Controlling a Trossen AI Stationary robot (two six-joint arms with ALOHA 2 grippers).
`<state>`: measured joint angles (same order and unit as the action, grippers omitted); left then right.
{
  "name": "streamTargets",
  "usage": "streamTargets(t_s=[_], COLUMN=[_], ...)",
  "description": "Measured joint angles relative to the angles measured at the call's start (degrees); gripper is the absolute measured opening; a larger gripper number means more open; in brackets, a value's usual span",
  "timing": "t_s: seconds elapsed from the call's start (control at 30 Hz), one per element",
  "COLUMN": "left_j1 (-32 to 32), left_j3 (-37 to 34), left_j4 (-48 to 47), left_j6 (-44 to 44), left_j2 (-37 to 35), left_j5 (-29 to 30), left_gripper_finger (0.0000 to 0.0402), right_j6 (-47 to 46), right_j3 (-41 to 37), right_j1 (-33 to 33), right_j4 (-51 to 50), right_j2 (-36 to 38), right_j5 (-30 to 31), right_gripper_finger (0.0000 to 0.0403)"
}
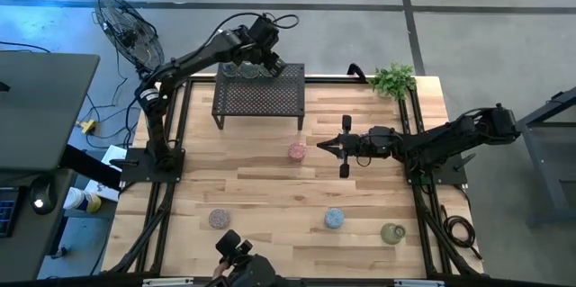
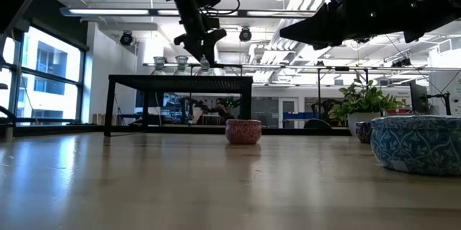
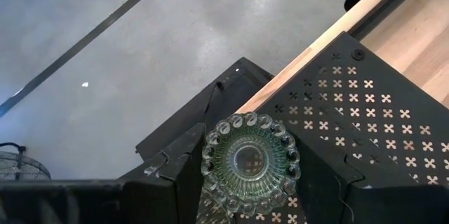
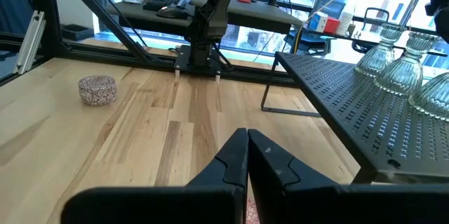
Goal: Pick & Place candle stick holders
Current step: Put the green glass candle holder on the shelf
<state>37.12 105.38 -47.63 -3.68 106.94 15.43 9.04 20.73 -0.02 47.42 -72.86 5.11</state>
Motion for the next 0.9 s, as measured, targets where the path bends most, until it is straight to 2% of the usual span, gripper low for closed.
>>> streamTargets(t_s=[0.27,0.67,0.9], left_j1=[0.00,0.00,0.00], left_j3=[0.00,0.00,-0.21], left_j4=[-0.09,-0.42,-1.36], left_j6=[-0.01,-0.04,0.04], left_j2=[0.00,0.00,0.33], left_j5=[-3.38,-2.64,-2.21], left_gripper_finger=[0.0172,0.0174,0.0203], right_j6=[-0.02,0.00,-0.02], right_j3=[0.00,0.00,0.00], right_j1=[0.00,0.01,0.01], right_j4=[0.00,0.00,0.02], right_j2=[0.00,0.00,0.00], right_j5=[-0.01,-0.01,-0.80], right_gripper_finger=[0.0002,0.0002,0.0002])
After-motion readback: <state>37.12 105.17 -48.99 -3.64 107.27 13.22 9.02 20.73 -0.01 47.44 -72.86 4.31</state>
